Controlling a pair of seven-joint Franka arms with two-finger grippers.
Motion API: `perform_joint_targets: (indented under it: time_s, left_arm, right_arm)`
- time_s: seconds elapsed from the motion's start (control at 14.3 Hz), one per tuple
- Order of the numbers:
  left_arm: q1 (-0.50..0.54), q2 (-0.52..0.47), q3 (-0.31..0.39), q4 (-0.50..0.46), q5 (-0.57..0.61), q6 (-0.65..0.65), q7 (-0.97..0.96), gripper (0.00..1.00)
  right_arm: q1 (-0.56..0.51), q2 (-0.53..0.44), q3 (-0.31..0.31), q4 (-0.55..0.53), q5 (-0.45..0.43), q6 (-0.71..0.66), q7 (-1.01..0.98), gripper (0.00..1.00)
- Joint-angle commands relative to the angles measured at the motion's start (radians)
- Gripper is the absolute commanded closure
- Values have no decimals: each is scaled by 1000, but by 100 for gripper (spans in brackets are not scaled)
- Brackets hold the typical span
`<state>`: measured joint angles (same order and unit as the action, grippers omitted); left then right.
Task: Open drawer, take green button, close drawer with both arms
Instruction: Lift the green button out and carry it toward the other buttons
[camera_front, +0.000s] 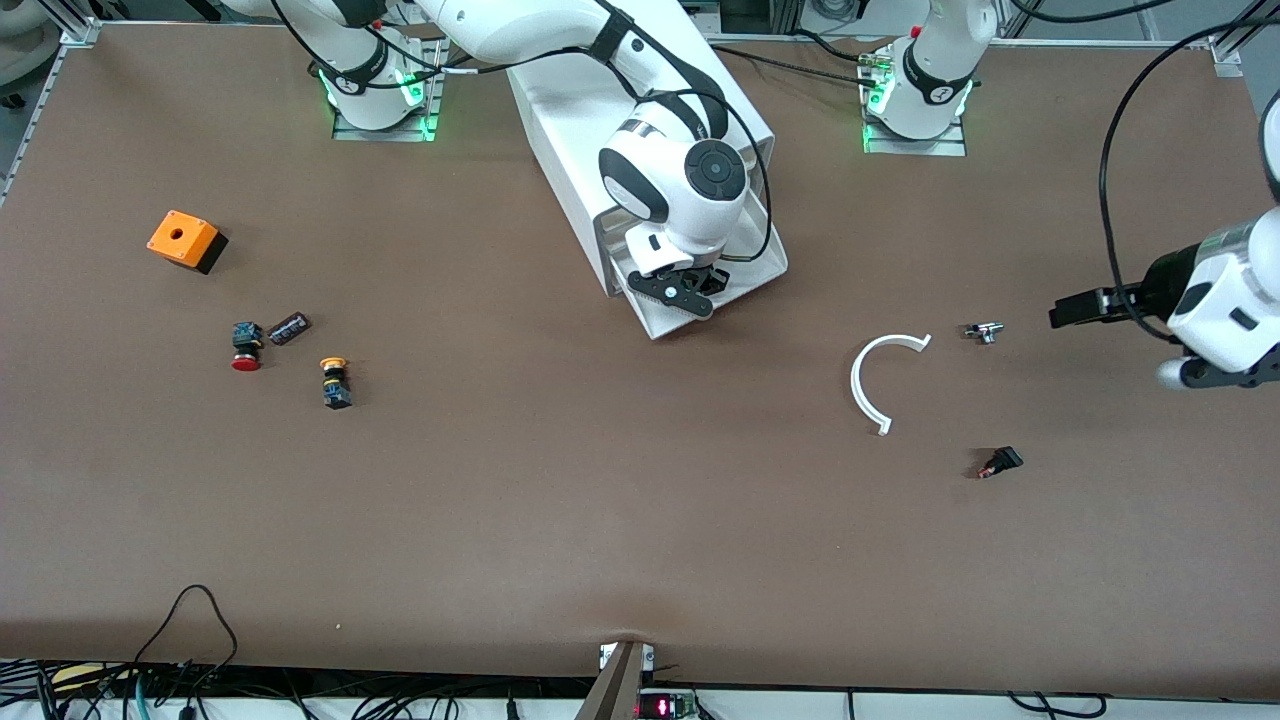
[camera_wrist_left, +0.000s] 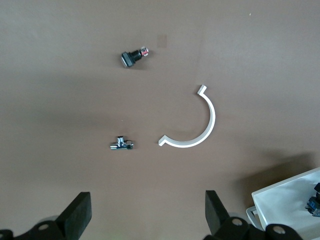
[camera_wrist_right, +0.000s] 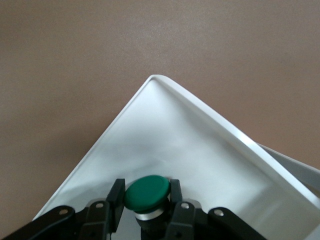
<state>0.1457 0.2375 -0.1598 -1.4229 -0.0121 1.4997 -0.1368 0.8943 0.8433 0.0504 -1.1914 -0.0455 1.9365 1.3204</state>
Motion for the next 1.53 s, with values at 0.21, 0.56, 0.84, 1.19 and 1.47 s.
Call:
perform_joint_targets:
  time_s: [0.21, 0.56, 0.84, 1.19, 1.47]
  left_arm:
    - [-95, -99, 41, -22, 144, -35, 66, 0]
    - [-193, -193, 157, -128, 130, 66, 134, 0]
    - [-183, -231, 169, -206, 124, 88, 126, 0]
    - [-187, -178, 123, -212, 100, 34, 44, 0]
    - [-187, -71, 117, -215, -47, 88, -148, 0]
  right_arm:
    - [3, -24, -9, -7, -30, -14, -35, 100]
    - [-35, -29, -3, 108, -17, -135, -93, 100]
    - [-90, -68, -1, 116, 4, -178, -192, 100]
    - [-259, -197, -7, 113, 35, -306, -557, 100]
    - [-455, -250, -11, 69, 64, -379, -907, 100]
